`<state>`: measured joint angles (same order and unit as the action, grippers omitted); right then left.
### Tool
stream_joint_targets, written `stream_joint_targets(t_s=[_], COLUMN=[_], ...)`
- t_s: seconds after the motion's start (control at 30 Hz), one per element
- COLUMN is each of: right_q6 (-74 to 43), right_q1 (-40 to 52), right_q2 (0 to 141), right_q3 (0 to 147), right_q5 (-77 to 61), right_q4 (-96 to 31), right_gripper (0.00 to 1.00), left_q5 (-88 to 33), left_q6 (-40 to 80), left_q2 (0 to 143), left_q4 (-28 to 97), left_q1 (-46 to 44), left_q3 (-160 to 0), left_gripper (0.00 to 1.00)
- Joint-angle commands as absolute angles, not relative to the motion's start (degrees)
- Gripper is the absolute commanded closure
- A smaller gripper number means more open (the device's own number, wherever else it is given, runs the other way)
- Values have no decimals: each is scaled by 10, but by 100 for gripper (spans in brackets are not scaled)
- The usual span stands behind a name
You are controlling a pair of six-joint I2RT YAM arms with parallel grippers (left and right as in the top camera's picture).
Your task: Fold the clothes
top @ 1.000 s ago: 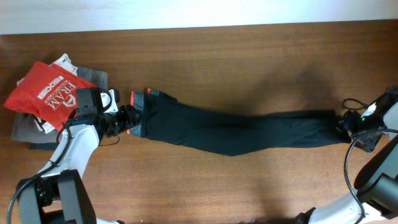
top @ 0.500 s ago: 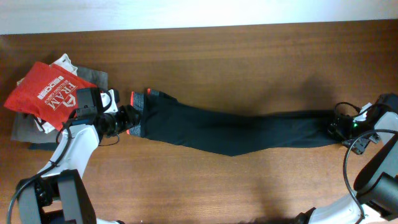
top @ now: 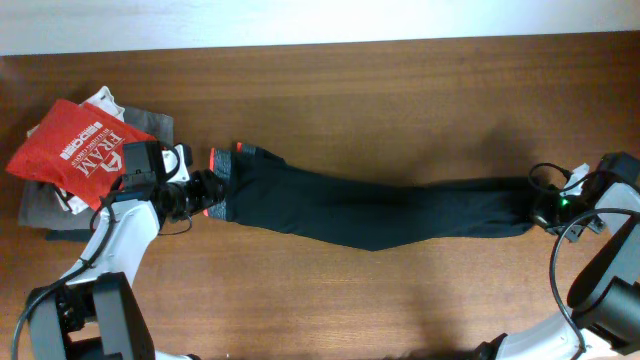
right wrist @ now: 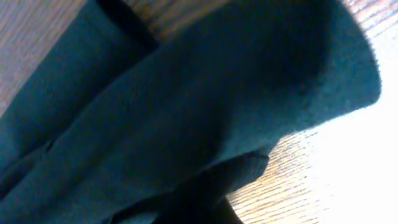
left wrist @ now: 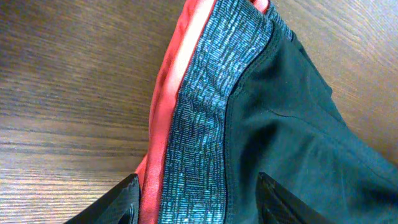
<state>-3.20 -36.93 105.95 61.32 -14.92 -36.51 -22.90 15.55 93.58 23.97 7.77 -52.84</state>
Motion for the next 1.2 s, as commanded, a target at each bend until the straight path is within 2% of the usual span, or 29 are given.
stream_joint_targets(t_s=[0.0, 0.13, 0.3, 0.4, 0.47, 0.5, 0.53, 0.9, 1.17], right_q6=[-32, -39, -47, -47, -43, -31, -19, -1, -65], right_q1=[-372, -394, -425, -426, -414, -404, -390, -141, 54], right_q2=[1064, 1063, 1063, 1063, 1062, 1062, 1061, 1060, 1061], right_q3=[627, 684, 760, 798, 820, 830, 840, 855, 855], right_q5=[-121, -53, -29, -32, -44, -55, -58, -53, -53], right_q4=[-368, -408, -461, -496, -520, -534, -550, -662, -669], right_gripper=[96, 96, 96, 96, 96, 96, 96, 96, 96], left_q5=[-232, -232, -232, -232, -232, -232, -231, -231, -231], left_q6=[144, 144, 144, 144, 144, 145, 145, 144, 144], left_q2=[942, 942, 941, 941, 940, 940, 940, 940, 940], left_q4=[241, 241, 243, 259, 263, 262, 262, 290, 297], left_q1=[75, 76, 76, 77, 77, 77, 77, 77, 76], left_q3=[-537, -538, -548, -563, -570, -572, -572, -572, -572], left_gripper=[45, 44, 34, 18, 13, 4, 1, 1, 1])
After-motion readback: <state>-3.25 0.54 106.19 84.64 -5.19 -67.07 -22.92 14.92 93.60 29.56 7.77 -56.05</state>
